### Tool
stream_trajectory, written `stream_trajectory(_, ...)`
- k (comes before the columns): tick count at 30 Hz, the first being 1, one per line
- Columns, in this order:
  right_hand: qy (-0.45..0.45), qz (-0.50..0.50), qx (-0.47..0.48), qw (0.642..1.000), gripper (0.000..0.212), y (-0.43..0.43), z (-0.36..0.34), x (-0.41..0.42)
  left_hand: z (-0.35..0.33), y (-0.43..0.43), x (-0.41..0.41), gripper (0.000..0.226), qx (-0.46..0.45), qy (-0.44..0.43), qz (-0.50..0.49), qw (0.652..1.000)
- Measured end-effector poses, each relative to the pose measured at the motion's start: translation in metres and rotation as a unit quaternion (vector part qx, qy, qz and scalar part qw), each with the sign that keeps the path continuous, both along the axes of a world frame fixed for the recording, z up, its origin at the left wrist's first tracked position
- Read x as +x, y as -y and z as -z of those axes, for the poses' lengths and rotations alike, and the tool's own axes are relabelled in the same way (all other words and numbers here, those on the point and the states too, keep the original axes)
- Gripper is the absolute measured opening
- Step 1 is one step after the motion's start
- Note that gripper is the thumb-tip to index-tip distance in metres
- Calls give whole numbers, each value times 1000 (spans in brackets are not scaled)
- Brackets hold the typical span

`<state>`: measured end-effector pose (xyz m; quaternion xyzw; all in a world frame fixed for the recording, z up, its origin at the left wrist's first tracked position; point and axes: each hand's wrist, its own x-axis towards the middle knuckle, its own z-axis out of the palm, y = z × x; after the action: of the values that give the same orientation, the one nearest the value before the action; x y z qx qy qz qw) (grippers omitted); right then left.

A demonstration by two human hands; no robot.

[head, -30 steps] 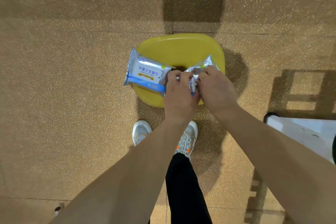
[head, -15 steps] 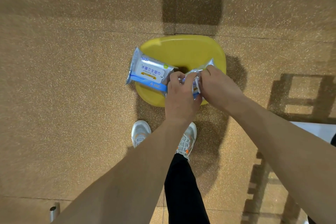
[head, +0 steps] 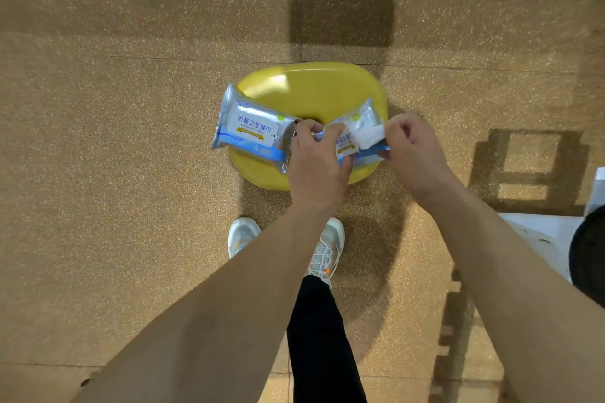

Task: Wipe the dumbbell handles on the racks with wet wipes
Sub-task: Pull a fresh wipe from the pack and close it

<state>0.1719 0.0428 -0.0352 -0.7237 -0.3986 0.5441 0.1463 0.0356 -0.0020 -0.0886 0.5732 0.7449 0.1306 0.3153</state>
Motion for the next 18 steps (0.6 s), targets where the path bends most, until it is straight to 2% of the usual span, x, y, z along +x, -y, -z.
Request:
stream_trajectory(4,-121,227,-1,966,20,0,-12,10,1,1,0,44,-7,-22,-7,1000)
stream_trajectory(7,-195,314,-25,929,22,3,-20,16,-1,0,1,45,-23,-31,-1,999)
stream_trajectory(9,-225,338,-53,912,17,6,-24,20,-2,-2,0,50,-29,-39,9,999)
stream_trajectory(10,-222,328,-63,916,14,9,-26,22,-3,-2,0,55,-20,-47,15,999)
stream_trajectory(12,-188,252,-72,947,15,15,-26,25,-5,3,-1,65,23,-67,20,997)
stream_trajectory(15,-79,78,-102,989,19,26,-12,30,-8,20,0,55,96,-59,3,994)
stream_trajectory(17,9,-39,-114,993,15,32,-5,31,-8,33,1,50,109,-56,42,992)
stream_trajectory(18,46,-80,-110,990,12,34,-4,30,-6,39,3,55,96,-67,88,989)
